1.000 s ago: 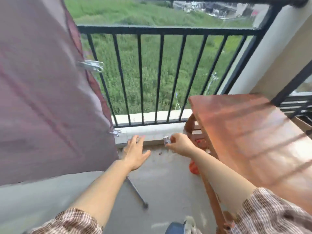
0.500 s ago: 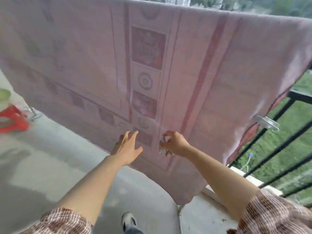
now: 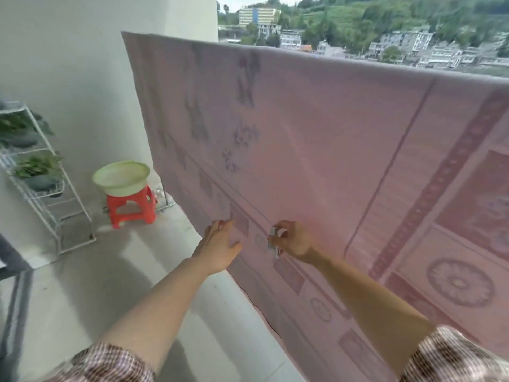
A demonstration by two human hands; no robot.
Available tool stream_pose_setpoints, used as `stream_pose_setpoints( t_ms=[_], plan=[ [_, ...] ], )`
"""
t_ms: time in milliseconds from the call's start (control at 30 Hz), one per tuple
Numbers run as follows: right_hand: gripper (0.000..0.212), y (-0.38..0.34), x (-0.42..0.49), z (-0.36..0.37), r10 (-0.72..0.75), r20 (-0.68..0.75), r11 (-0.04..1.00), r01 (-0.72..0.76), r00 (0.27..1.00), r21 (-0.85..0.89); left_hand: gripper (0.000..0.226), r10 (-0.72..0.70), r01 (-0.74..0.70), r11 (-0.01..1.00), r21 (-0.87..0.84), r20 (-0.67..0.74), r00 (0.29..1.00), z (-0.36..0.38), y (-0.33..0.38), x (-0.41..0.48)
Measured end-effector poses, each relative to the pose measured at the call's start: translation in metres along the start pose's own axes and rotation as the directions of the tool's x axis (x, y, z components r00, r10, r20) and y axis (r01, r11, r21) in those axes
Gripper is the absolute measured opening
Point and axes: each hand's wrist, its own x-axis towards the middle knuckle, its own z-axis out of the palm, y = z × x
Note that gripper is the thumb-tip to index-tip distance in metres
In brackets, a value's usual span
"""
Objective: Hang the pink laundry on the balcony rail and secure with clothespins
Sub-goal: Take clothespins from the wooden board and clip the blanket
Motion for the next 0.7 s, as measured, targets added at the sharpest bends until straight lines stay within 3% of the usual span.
stream_pose_setpoints(
  t_ms=[133, 233, 467, 600, 700],
  plan=[
    [0.029, -0.05, 0.085, 0.027, -0.075, 0.07, 0.997, 0.075, 0.995, 0.0, 0.061, -0.099, 0.092, 0.99, -0.107, -0.068, 0.993, -0.037, -0.05, 0.055],
    [0.021, -0.084, 0.147, 0.05, -0.113, 0.086, 0.993, 0.109, 0.99, 0.048, 0.06, -0.155, 0.141, 0.98, -0.143, -0.093, 0.983, -0.062, -0.095, 0.099],
    [0.012, -0.177, 0.298, 0.111, -0.18, 0.093, 0.981, 0.171, 0.979, 0.093, 0.052, -0.158, 0.15, 0.987, -0.059, -0.162, 0.974, -0.134, -0.224, 0.215],
    [0.023, -0.239, 0.389, 0.152, -0.173, 0.097, 0.971, 0.153, 0.98, 0.186, 0.038, -0.159, 0.155, 0.987, -0.041, -0.144, 0.977, -0.195, -0.308, 0.291],
    [0.022, -0.283, 0.458, 0.18, -0.165, 0.084, 0.959, 0.14, 0.983, 0.248, 0.024, -0.183, 0.162, 0.974, -0.156, -0.136, 0.974, -0.244, -0.362, 0.352]
  ],
)
